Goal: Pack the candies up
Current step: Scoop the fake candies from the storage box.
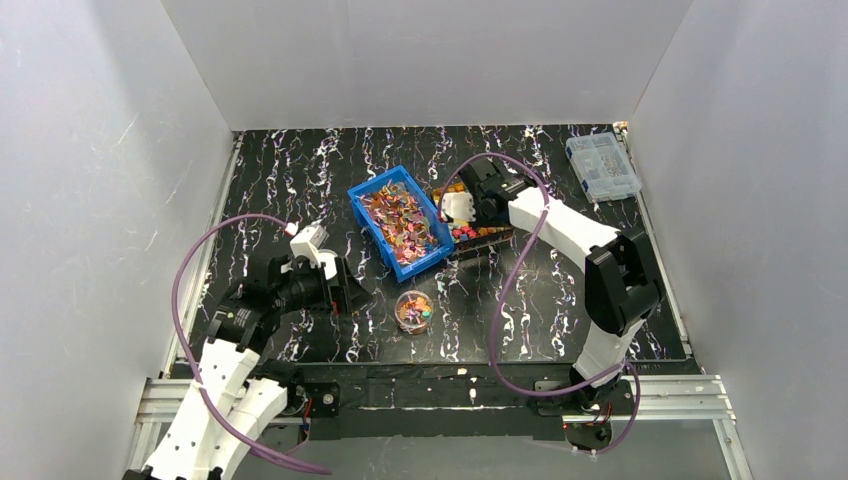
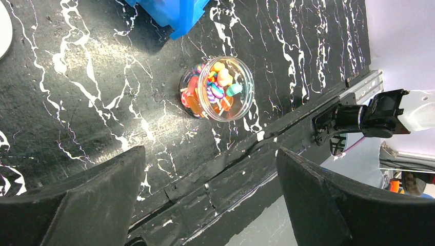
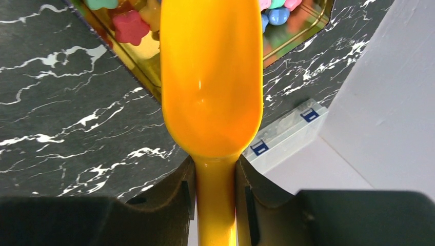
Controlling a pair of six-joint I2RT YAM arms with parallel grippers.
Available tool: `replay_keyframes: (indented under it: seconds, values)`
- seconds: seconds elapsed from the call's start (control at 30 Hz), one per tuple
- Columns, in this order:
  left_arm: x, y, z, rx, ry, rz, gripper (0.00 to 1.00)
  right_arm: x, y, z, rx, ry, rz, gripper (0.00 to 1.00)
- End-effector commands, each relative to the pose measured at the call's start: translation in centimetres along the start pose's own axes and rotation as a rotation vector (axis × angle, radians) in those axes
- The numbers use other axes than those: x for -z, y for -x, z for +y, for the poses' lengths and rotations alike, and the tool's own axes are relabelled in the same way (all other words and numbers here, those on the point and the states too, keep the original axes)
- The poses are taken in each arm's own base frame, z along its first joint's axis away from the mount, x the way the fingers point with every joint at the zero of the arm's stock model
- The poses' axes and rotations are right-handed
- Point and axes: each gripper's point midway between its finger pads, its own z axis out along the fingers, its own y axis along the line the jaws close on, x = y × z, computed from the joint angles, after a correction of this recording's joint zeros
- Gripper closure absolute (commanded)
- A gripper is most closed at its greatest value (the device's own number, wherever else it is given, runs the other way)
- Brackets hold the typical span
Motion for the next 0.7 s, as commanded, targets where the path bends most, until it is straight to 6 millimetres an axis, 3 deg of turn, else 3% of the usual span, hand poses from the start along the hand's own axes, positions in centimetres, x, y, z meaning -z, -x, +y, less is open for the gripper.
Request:
replay_keyframes:
  seconds: [0.0, 0.17, 0.47, 0.67]
  values:
    - [0.0, 0.0, 0.1, -0.03, 0.003, -0.019, 0.02, -0.3, -0.1, -2.4, 0.14, -0.063, 0.026, 0.99]
    - [0.2, 0.1, 0.0, -0.037, 0.004, -0.028, 0.01, -0.8, -0.1, -1.8, 0.195, -0.037, 0.026, 0.99]
    - [0.2, 0.1, 0.0, -0.046, 0.002, -0.033, 0.01, -1.9, 0.3, 1.6, 0.262, 0.063, -0.034, 0.99]
    - [0.2, 0.1, 0.0, -0.046, 0.007, -0.035, 0.01, -1.9, 1.2, 2.6, 0.269, 0.083, -0.08, 0.99]
